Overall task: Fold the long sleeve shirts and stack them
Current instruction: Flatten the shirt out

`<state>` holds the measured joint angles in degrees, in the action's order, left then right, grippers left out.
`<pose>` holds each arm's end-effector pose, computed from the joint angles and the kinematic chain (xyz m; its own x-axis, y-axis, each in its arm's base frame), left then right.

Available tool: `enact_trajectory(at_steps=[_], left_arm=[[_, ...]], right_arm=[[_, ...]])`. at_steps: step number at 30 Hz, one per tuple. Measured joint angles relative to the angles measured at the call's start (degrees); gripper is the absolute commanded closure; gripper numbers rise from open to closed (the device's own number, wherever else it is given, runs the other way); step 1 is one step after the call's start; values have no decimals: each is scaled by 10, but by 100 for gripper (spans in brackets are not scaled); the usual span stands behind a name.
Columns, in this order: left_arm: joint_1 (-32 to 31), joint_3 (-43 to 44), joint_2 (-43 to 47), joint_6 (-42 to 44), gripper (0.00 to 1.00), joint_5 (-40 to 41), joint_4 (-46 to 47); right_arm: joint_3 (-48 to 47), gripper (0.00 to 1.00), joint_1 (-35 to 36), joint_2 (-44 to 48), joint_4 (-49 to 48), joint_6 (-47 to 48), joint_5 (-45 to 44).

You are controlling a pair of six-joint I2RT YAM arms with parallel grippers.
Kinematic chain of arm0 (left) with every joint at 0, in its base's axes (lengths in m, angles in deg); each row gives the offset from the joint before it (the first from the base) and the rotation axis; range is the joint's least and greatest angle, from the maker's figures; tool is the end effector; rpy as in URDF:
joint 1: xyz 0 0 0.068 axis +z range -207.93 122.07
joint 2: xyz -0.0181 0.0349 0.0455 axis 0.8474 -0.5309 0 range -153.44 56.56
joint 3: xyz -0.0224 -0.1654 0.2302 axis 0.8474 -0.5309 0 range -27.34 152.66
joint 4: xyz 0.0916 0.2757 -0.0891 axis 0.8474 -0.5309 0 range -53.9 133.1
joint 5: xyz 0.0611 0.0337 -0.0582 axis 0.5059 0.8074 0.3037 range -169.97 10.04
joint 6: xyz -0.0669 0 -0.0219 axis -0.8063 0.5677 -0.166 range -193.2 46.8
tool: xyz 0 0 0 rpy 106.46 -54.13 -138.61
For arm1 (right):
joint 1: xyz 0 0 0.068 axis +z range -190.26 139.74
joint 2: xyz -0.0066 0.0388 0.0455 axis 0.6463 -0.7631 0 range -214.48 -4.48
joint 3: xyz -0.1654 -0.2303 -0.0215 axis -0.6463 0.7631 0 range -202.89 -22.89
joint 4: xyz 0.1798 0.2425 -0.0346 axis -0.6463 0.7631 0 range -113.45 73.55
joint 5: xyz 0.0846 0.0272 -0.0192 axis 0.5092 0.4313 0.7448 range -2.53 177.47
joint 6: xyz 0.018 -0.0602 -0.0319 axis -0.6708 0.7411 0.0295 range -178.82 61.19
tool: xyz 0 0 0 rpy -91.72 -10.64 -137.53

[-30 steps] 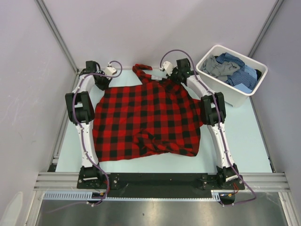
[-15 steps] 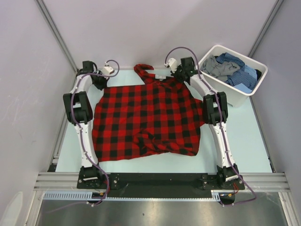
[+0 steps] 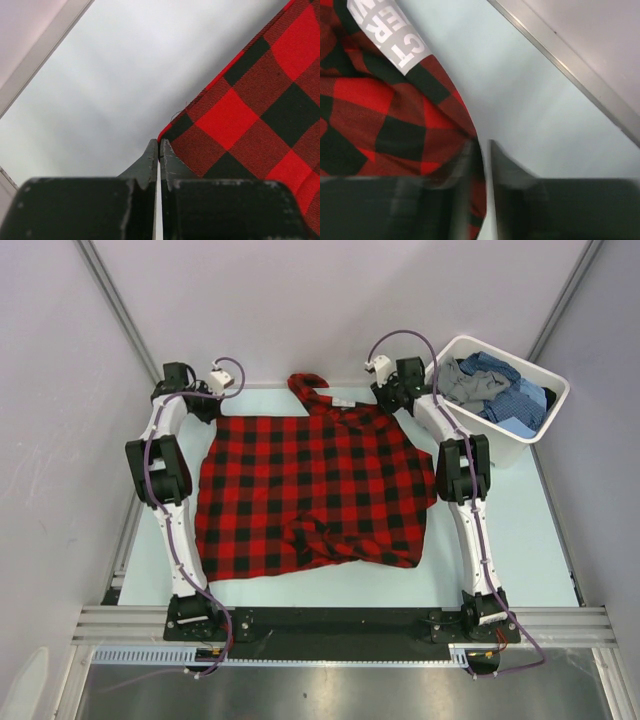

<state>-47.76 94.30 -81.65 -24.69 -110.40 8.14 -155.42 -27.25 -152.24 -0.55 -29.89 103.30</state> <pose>0.5932 0.0767 0.1754 -0.3923 0.5858 -0.7092 0.6819 0.7027 0.2032 0.6304 0.1618 0.1624 -0.3206 -0.5517 -0.7700 -0.6636 0.7109 -0.2330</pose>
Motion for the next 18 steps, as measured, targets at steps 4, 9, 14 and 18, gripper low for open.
enact_trajectory(at_steps=[4,9,14,18], left_arm=[[-2,0,0,0,100,1,0],[-3,-2,0,0,100,3,2],[-5,-18,0,0,100,3,3],[-6,-23,0,-3,100,3,3]], right_arm=[[-30,33,1,0,35,-13,-4],[-13,25,2,46,110,-15,18],[107,35,13,193,191,-19,89],[122,43,67,263,259,-7,169]])
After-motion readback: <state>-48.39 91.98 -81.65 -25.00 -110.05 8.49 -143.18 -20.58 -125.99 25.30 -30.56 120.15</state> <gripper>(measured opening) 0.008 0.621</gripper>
